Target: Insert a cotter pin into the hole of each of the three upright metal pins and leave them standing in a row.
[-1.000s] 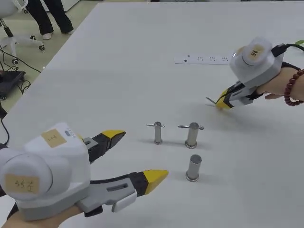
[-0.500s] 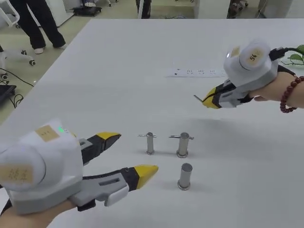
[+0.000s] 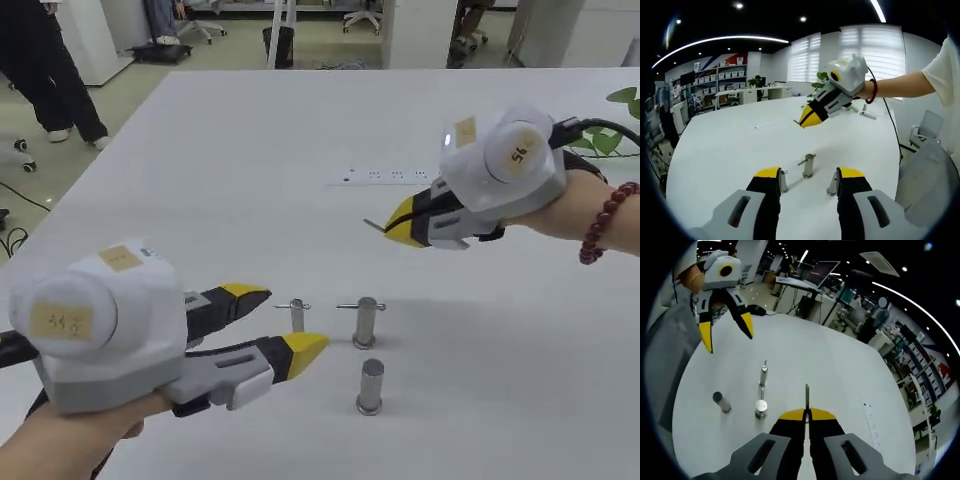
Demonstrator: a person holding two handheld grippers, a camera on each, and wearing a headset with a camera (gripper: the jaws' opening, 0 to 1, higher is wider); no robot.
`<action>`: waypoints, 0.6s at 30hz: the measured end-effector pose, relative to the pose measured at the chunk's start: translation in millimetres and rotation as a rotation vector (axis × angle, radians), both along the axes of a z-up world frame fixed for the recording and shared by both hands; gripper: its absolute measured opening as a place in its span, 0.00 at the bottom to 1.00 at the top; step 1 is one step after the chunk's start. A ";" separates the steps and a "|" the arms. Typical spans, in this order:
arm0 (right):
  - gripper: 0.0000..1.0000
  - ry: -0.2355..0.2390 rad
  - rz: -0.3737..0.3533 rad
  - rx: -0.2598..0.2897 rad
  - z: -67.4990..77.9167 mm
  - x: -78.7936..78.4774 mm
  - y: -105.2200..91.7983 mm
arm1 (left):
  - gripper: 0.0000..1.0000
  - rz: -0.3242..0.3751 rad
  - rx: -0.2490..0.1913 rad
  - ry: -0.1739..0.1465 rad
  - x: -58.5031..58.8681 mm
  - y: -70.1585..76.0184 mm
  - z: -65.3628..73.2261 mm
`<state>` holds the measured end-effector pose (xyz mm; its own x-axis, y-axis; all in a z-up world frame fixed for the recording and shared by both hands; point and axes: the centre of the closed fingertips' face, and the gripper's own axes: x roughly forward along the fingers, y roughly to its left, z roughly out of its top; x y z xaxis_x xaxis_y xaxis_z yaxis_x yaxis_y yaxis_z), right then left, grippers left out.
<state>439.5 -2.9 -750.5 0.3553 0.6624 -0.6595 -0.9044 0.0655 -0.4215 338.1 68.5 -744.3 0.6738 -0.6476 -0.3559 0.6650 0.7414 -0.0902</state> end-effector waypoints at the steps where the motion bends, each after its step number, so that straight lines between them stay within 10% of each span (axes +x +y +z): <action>1: 0.02 -0.013 0.012 -0.002 2.1 -5.0 2.3 | 0.41 -0.001 -0.007 0.005 0.2 -1.6 1.2; 18: 0.02 -0.162 0.194 -0.071 9.5 -66.0 24.5 | 0.24 0.027 -0.203 0.091 10.8 -16.5 20.3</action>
<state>373.5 21.6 -741.0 0.3308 0.6829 -0.6513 -0.8174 -0.1376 -0.5594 348.8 52.0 -724.0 0.6629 -0.6942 -0.2804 0.6271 0.7194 -0.2986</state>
